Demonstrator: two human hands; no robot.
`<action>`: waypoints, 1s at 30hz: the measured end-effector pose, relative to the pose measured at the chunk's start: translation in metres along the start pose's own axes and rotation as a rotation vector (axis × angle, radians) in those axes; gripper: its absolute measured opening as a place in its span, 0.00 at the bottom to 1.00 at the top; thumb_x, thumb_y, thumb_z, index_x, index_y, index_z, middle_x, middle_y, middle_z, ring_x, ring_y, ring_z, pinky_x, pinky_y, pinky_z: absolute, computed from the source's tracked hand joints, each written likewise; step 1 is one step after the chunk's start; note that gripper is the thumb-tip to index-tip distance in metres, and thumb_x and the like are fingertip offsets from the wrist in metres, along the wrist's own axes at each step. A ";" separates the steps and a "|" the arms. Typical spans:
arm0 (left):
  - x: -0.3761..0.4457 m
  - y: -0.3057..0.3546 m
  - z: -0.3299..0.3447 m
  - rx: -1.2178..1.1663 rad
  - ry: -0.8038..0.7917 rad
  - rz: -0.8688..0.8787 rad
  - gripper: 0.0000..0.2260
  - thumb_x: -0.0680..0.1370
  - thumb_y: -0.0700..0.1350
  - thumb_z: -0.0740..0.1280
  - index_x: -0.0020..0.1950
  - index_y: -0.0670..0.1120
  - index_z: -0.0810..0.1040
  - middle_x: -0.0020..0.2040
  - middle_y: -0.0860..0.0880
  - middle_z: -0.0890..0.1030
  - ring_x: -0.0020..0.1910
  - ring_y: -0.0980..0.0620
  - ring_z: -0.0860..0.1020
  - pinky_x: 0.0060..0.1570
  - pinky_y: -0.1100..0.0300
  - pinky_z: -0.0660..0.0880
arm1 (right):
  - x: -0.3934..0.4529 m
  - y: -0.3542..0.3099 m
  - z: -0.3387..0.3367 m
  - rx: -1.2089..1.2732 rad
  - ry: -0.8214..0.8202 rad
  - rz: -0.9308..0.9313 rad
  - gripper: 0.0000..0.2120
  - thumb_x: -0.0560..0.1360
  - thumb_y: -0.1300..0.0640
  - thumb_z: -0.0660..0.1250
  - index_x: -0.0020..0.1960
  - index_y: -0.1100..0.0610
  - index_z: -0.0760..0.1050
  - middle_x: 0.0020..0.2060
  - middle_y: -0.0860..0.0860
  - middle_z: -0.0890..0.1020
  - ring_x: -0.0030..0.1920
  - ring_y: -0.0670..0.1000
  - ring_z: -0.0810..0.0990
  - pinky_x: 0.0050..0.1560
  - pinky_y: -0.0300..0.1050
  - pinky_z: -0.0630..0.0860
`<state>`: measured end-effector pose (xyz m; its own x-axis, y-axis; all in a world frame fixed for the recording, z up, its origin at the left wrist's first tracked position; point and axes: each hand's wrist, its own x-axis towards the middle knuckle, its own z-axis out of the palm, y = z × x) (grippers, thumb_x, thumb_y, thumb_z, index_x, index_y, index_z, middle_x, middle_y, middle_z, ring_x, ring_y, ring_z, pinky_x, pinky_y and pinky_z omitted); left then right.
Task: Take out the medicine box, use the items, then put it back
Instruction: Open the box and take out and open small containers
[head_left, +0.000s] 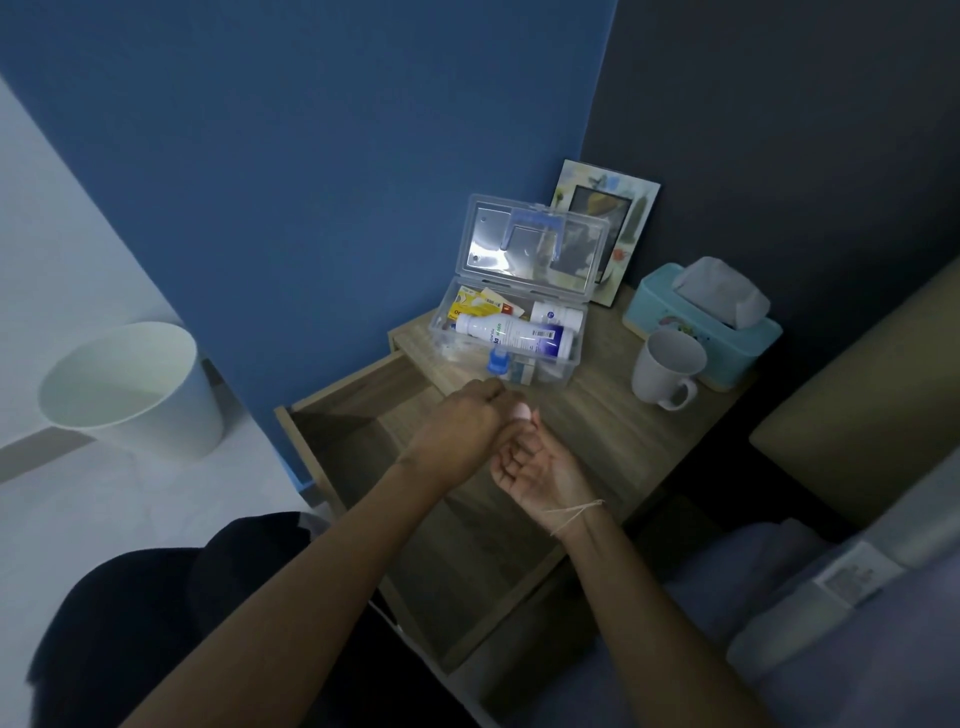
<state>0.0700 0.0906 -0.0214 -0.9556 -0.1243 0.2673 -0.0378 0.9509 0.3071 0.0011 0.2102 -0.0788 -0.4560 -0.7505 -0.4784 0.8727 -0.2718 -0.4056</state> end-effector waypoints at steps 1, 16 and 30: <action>0.001 -0.001 -0.003 -0.072 -0.028 0.008 0.17 0.79 0.53 0.62 0.64 0.46 0.73 0.57 0.45 0.78 0.54 0.49 0.76 0.45 0.62 0.69 | 0.000 -0.001 -0.002 -0.003 -0.003 -0.001 0.14 0.69 0.48 0.70 0.41 0.60 0.84 0.40 0.52 0.83 0.45 0.49 0.81 0.50 0.45 0.76; 0.021 0.000 -0.007 -0.254 -0.117 -0.074 0.18 0.77 0.56 0.64 0.60 0.45 0.76 0.55 0.45 0.79 0.51 0.50 0.77 0.48 0.57 0.75 | 0.005 -0.011 -0.016 -0.004 -0.106 -0.047 0.23 0.59 0.55 0.80 0.52 0.58 0.81 0.46 0.52 0.83 0.47 0.49 0.82 0.51 0.47 0.79; 0.037 0.003 -0.012 -0.285 -0.170 -0.066 0.15 0.75 0.51 0.68 0.55 0.43 0.77 0.52 0.45 0.77 0.49 0.50 0.76 0.46 0.58 0.72 | 0.001 -0.035 -0.021 -0.024 -0.169 -0.076 0.12 0.73 0.60 0.65 0.52 0.62 0.83 0.53 0.58 0.84 0.56 0.53 0.82 0.54 0.48 0.79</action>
<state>0.0376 0.0852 0.0000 -0.9897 -0.1111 0.0897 -0.0407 0.8216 0.5685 -0.0338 0.2316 -0.0820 -0.4828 -0.8194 -0.3090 0.8317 -0.3186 -0.4547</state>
